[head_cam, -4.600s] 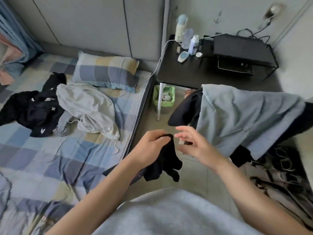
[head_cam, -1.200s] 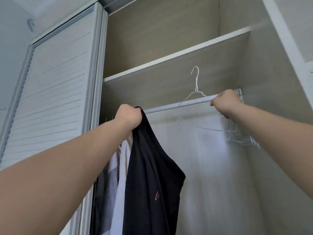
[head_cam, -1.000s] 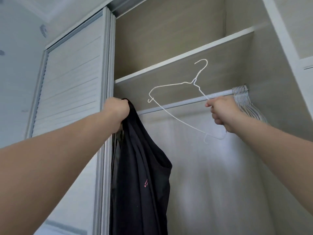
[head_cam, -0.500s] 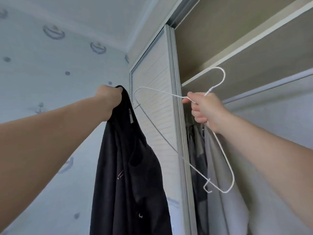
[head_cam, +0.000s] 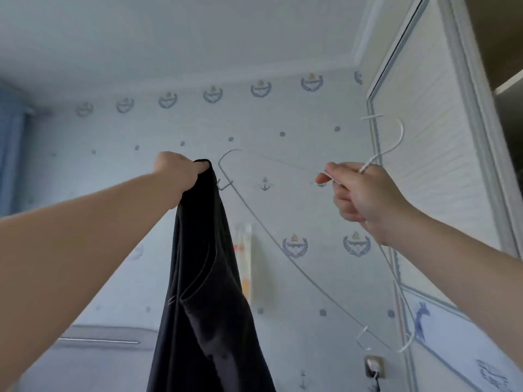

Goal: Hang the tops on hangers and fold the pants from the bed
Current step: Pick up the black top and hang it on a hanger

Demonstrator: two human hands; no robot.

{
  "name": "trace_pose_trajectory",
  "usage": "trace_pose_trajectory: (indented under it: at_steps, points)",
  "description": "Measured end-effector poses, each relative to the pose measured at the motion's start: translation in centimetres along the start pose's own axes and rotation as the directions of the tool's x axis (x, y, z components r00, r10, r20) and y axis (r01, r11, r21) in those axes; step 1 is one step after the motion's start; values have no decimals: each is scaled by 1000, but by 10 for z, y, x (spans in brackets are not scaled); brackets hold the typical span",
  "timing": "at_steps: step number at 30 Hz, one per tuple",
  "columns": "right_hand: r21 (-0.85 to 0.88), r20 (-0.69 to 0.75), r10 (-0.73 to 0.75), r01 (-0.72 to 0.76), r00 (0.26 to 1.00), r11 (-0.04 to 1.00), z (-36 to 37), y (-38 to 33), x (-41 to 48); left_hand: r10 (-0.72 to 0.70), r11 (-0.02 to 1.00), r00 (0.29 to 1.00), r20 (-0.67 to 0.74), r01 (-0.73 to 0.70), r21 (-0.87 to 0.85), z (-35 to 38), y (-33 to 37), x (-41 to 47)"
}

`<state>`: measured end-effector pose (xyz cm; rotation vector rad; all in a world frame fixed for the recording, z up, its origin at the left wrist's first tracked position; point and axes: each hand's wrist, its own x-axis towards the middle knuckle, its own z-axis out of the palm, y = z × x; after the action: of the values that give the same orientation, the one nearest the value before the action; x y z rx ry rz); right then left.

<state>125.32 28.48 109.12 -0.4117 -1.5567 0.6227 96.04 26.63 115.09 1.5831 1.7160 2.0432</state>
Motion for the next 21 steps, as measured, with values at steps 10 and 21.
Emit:
trace_pose_trajectory:
  at_steps: [10, 21]
  points:
    - [187, 260, -43, -7, 965, 982, 188, -16, -28, -146, 949, 970, -195, 194, 250, -215, -59, -12]
    - [254, 350, -43, -51, 936, 966, 403, -44, -102, -170, 929, 972, -164, 213, 301, -416, -102, -19]
